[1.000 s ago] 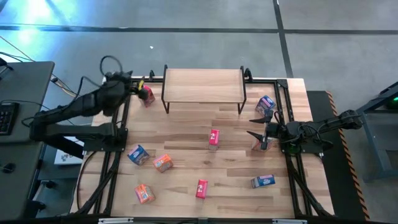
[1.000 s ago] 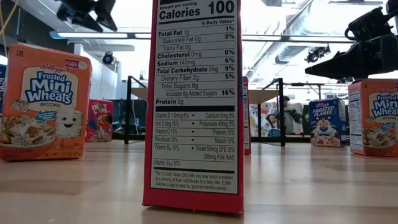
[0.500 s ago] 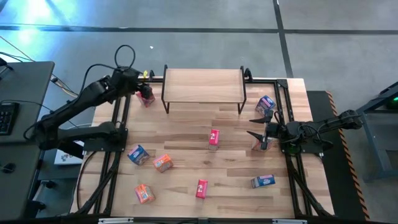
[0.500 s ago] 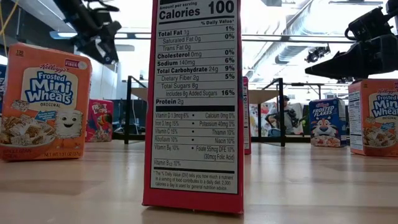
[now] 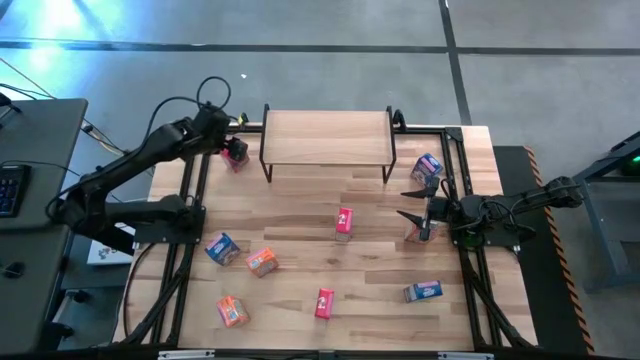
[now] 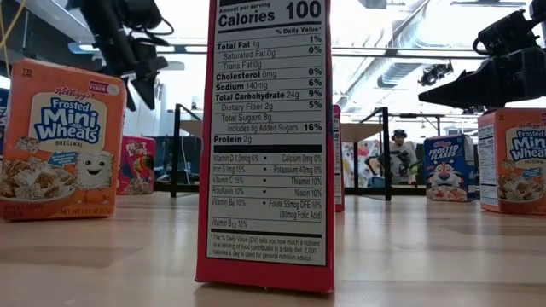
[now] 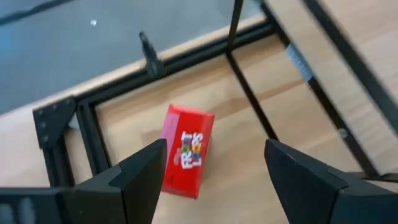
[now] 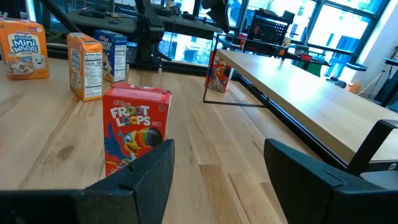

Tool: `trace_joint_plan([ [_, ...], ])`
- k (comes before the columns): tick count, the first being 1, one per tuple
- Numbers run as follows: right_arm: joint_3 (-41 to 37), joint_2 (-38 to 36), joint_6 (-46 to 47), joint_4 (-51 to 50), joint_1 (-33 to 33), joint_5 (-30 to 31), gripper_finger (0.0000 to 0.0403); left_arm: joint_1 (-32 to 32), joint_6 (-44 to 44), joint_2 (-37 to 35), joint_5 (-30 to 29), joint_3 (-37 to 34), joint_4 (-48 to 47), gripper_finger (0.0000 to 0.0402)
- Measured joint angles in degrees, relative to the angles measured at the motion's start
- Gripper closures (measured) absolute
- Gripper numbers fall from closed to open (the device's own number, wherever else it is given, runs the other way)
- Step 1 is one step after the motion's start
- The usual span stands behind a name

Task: Stack cereal on shelf
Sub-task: Put the top red cereal box on the shelf

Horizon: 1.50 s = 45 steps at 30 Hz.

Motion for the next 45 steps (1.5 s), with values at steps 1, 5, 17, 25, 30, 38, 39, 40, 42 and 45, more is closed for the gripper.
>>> trace_joint_plan([
  [1,0.01,-0.01,0.00,0.00,-0.01,-0.01,0.0162,0.25,-0.44,0.51,0.02,0.00,-0.37,0.0138],
  [5,0.00,0.00,0.00,0.00,-0.02,-0.01,0.0162,1.42,-0.75,2.79,0.02,-0.02,-1.69,0.0131],
  [17,0.01,0.00,0.00,0.00,-0.02,-0.01,0.0162,5.62,1.13,8.80,2.85,-0.02,-1.91,0.0110],
  [25,0.01,0.00,-0.02,0.00,-0.02,-0.01,0.0162,7.83,2.70,12.19,4.49,-0.04,-1.89,0.0102],
  [30,0.00,0.00,-0.01,0.00,-0.01,0.00,0.0162,8.59,2.77,14.52,4.97,-0.04,-1.86,0.0102],
  [38,0.00,0.00,0.00,0.00,0.00,-0.01,0.0162,9.65,4.21,17.36,6.02,-0.07,-1.75,0.0119],
  [39,-0.01,0.00,0.00,0.00,-0.02,0.00,0.0162,9.67,4.21,17.41,6.03,-0.07,-1.71,0.0126],
  [40,0.01,-0.01,0.00,0.00,0.00,-0.01,0.0162,9.67,4.21,17.43,6.03,-0.07,-1.69,0.0133],
  [42,0.00,-0.01,0.00,0.00,0.00,-0.01,0.0162,9.67,4.21,17.41,6.03,-0.07,-1.67,0.0150],
  [45,0.01,0.00,0.00,0.00,-0.01,-0.01,0.0162,9.66,4.21,17.41,6.20,-0.07,-1.67,0.0176],
])
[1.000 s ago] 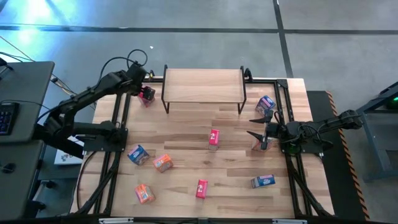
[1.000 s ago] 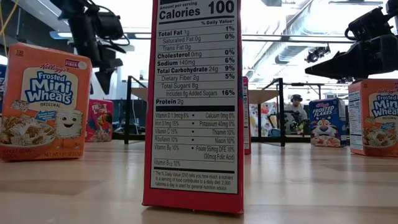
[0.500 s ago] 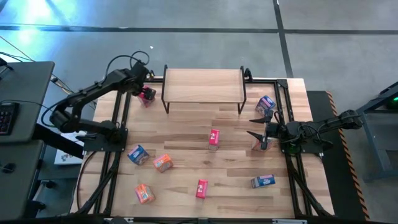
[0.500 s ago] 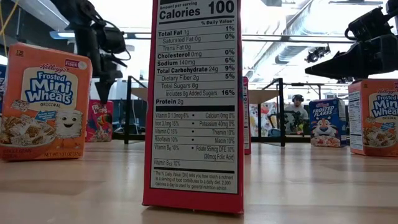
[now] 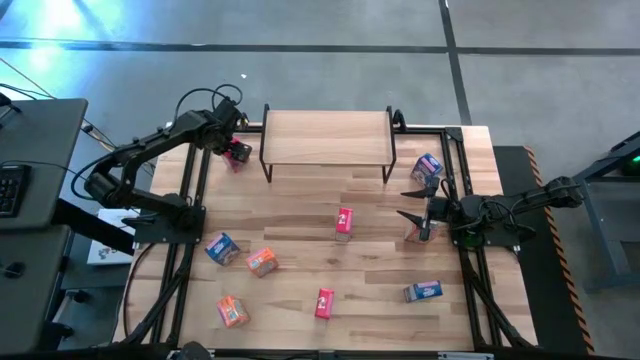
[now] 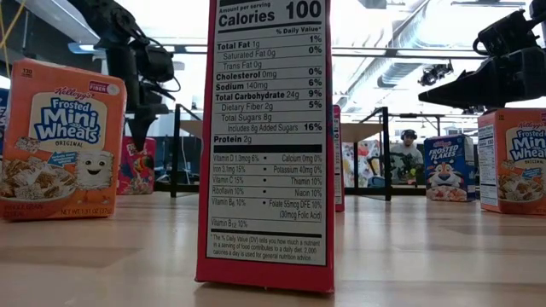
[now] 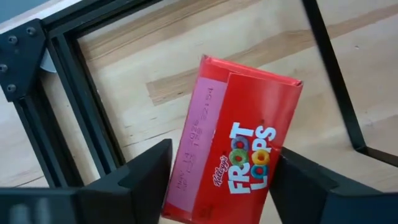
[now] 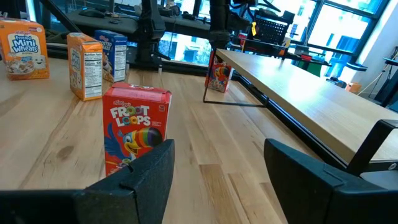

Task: Stack cereal on shelf
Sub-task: Put the top red cereal box on the shelf

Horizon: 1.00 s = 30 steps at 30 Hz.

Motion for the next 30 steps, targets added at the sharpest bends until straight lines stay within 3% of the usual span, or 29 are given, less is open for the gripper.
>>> trace_joint_plan([
  [8,-0.02,0.00,0.00,0.00,0.00,0.00,0.0162,-0.02,0.51,0.00,0.03,0.00,0.00,0.0232],
  [16,-0.01,-0.02,0.00,0.00,0.01,0.00,0.0162,-0.02,2.82,-1.11,2.75,0.00,-0.29,0.0246],
  [30,0.00,0.00,0.00,0.00,0.01,0.00,0.0162,-0.81,3.06,-17.39,1.00,0.00,-1.57,0.0243],
])
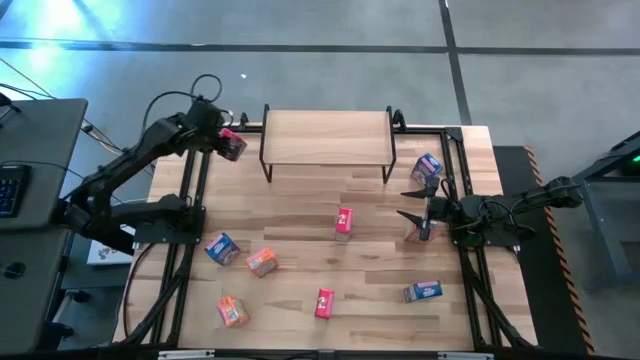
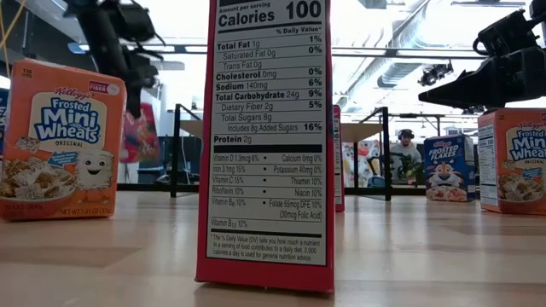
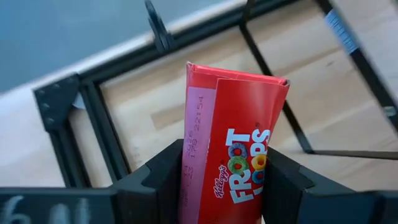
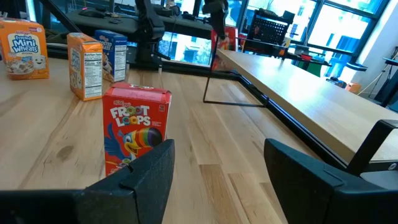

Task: Stack cereal on shelf
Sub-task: Put the top red cereal box on the shelf

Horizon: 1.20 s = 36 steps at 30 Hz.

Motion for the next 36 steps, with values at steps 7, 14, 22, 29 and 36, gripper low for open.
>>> trace_joint_plan([
  [7,0.00,-0.01,0.00,0.00,0.00,0.00,0.0162,-0.21,0.50,-7.52,-0.64,0.00,0.91,0.0243],
  [14,0.00,-0.02,0.00,0.00,-0.01,0.00,0.0162,-0.46,7.48,-11.93,0.27,0.00,7.11,0.0243],
  [22,0.00,-0.02,-0.01,0.00,-0.01,0.00,0.0162,-3.47,15.75,-13.06,0.43,0.00,17.87,0.0243],
  [29,-0.01,-0.02,-0.01,0.00,-0.01,0.00,0.0162,-6.21,20.89,-13.04,0.47,0.00,25.67,0.0243],
  [36,-0.02,0.00,0.00,0.00,0.00,0.00,0.0162,-9.66,27.83,-12.36,1.37,0.00,33.03,0.0243],
])
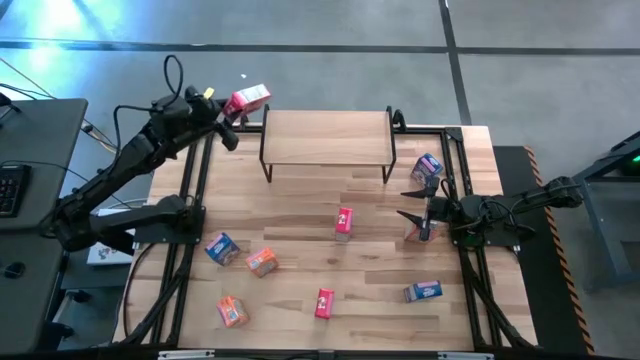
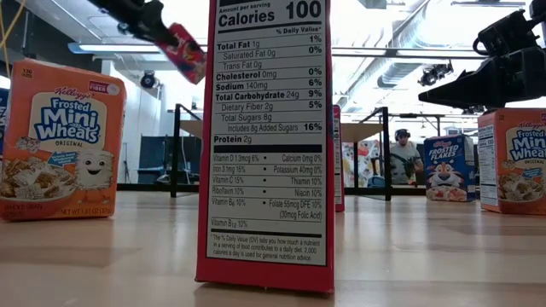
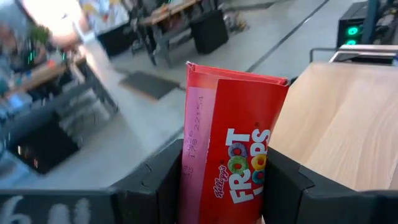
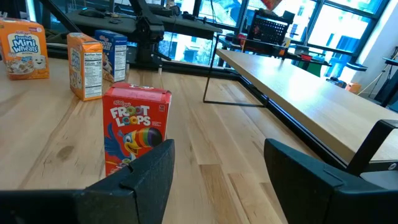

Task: Stack cereal on shelf
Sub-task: Put the top red cereal box on the shelf

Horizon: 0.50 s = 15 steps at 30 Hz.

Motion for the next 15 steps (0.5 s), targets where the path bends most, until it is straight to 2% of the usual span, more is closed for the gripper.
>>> trace_joint_plan([
  [6,0.02,0.00,0.00,0.00,0.00,0.00,0.0162,-1.92,3.12,2.56,0.04,1.17,3.57,0.0243],
  [15,0.02,-0.02,0.00,0.00,-0.01,0.01,0.0162,-2.14,3.16,13.59,0.00,14.68,-6.72,0.0243],
])
